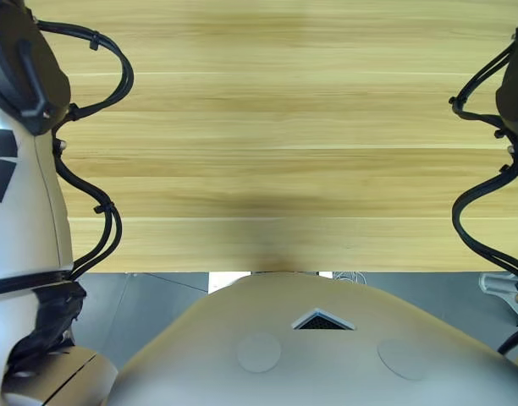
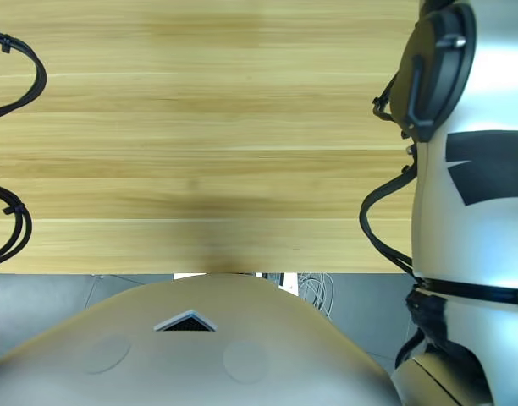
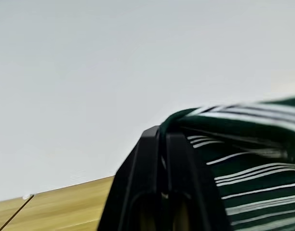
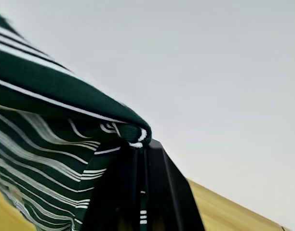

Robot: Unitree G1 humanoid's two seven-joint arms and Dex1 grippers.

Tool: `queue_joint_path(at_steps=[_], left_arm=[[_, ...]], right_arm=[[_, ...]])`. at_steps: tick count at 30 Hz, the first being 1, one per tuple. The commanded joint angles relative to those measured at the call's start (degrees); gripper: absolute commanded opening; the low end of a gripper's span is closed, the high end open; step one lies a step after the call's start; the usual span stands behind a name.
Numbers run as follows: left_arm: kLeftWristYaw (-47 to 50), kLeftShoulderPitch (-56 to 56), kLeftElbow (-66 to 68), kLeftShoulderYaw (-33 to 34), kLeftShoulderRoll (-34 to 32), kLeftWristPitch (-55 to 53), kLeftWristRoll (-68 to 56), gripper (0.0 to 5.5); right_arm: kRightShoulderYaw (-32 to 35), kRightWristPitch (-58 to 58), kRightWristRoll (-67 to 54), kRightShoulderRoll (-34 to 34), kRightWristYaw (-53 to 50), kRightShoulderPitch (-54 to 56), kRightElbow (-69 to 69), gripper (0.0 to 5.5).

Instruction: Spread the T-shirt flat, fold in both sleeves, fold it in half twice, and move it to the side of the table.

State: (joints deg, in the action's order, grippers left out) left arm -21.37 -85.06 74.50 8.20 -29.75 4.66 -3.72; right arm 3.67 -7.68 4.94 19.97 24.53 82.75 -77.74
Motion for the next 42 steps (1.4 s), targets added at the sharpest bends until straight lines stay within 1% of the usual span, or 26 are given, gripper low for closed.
queue_joint_path(at_steps=[1,4,5,8,10,12,13,15,17,20,22,24,26,28,32,34,36,38,39,42], left_arm=[[-5.24,4.42,-0.12,-2.46,2.75,1.34,2.73,0.02],[-12.21,12.92,-1.81,-5.00,3.62,2.29,4.20,0.02],[-15.47,17.96,-3.28,-5.59,3.25,2.85,4.04,0.02],[-23.98,32.95,-13.89,-5.30,0.92,2.90,1.55,0.02],[-27.24,42.39,-28.86,-3.38,-0.67,-1.67,-2.48,0.02],[-29.75,54.74,-50.11,-0.98,-2.44,-9.11,-8.53,0.02],[-30.34,60.09,-58.27,-0.10,-3.15,-11.79,-10.66,0.02],[-31.62,72.39,-70.53,1.23,-4.75,-13.83,-12.81,0.02],[-32.59,81.55,-76.41,2.51,-5.33,-14.22,-13.70,0.02],[-34.93,93.39,-81.71,3.01,-6.08,-13.31,-14.38,0.02],[-36.84,101.13,-83.59,1.56,-7.70,-10.17,-11.89,0.02],[-37.94,107.80,-83.36,-0.80,-9.96,-5.61,-7.29,0.02],[-37.40,110.96,-80.84,-3.43,-11.33,-2.31,-2.77,0.02],[-36.42,111.66,-78.46,-5.55,-12.22,0.32,0.93,0.02],[-35.28,111.79,-77.06,-6.75,-14.18,3.26,4.18,0.02],[-34.39,110.53,-75.16,-7.56,-14.79,4.99,5.98,0.02],[-34.32,110.68,-74.89,-8.60,-15.18,6.58,6.59,0.02],[-34.40,111.26,-75.57,-9.31,-15.69,7.98,6.76,0.02],[-34.55,111.35,-75.78,-9.43,-15.97,8.53,6.28,0.00],[-34.01,110.37,-75.69,-9.66,-16.15,9.91,5.82,0.00]], right_arm=[[-2.81,-1.77,4.16,-0.37,3.52,-11.51,-0.93,0.00],[-3.09,-4.98,4.73,-0.63,8.29,-20.82,-0.68,0.00],[-2.89,-6.99,4.35,-0.87,10.81,-24.22,-0.34,0.00],[-2.22,-12.71,2.84,-1.19,17.95,-31.53,0.97,0.00],[-0.97,-15.16,1.26,-0.63,21.94,-33.76,1.72,0.00],[0.87,-18.01,-0.97,1.45,27.29,-36.00,2.87,0.00],[1.62,-19.09,-2.17,2.54,29.84,-36.80,3.39,0.00],[3.78,-22.11,-5.78,5.21,38.49,-38.78,5.51,0.00],[4.59,-25.96,-8.42,7.78,47.28,-41.63,8.36,0.00],[2.55,-32.37,-10.47,11.99,58.78,-49.36,14.78,0.00],[-0.16,-37.05,-9.93,15.02,62.91,-55.92,19.49,0.00],[-2.65,-40.46,-8.95,16.98,64.18,-62.12,23.85,0.00],[-6.09,-43.90,-3.99,18.44,60.80,-67.23,25.52,0.00],[-9.22,-45.52,0.90,19.22,56.67,-70.19,24.73,0.00],[-15.34,-47.36,10.32,19.34,45.35,-71.54,18.33,0.00],[-17.56,-47.75,10.67,19.52,43.72,-71.97,16.94,0.00],[-19.06,-47.50,8.64,19.90,45.62,-72.13,16.60,0.00],[-19.78,-45.87,3.90,20.54,51.78,-72.72,17.56,0.00],[-19.95,-45.14,1.58,20.81,54.64,-73.11,18.17,0.31],[-20.33,-42.17,-6.67,21.95,63.21,-75.62,23.01,0.67]])
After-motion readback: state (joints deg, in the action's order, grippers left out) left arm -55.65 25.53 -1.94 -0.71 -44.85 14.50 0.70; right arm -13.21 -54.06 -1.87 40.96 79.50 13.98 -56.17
